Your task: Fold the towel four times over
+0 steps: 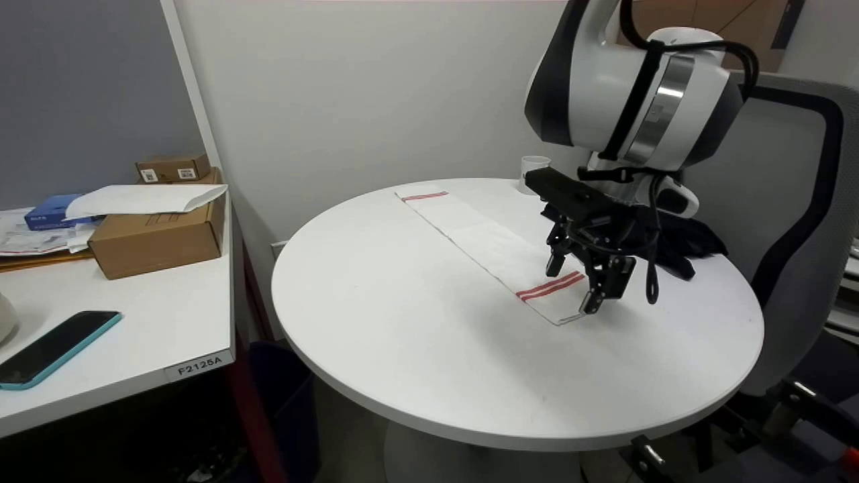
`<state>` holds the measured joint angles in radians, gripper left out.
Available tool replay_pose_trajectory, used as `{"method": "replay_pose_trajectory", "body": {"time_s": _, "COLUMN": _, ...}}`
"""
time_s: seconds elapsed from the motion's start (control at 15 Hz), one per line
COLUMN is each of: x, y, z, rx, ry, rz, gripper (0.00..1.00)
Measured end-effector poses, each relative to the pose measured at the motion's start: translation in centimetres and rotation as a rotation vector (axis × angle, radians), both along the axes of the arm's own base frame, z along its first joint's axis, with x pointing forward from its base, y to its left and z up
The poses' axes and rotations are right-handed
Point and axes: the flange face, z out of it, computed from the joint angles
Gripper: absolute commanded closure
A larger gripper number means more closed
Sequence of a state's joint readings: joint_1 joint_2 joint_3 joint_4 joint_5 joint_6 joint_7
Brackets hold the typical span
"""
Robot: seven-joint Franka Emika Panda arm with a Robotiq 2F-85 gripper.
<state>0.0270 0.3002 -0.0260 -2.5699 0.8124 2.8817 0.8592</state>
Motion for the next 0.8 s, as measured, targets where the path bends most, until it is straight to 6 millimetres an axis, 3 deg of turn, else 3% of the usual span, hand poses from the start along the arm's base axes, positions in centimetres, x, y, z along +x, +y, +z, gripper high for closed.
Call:
{"method": "replay_pose_trajectory", "body": {"time_s": 0.33, "x": 1.1, "y": 1.4, "z": 0.6, "rx": -0.004, "ry": -0.032, "rz": 0.031, "gripper": 0.0}}
{"method": "replay_pose_trajectory", "body": {"time_s": 0.8, "x": 1.8, "y": 0.2, "z": 0.1, "rx": -0.007, "ry": -0.032, "rz": 0.002, "gripper": 0.0}}
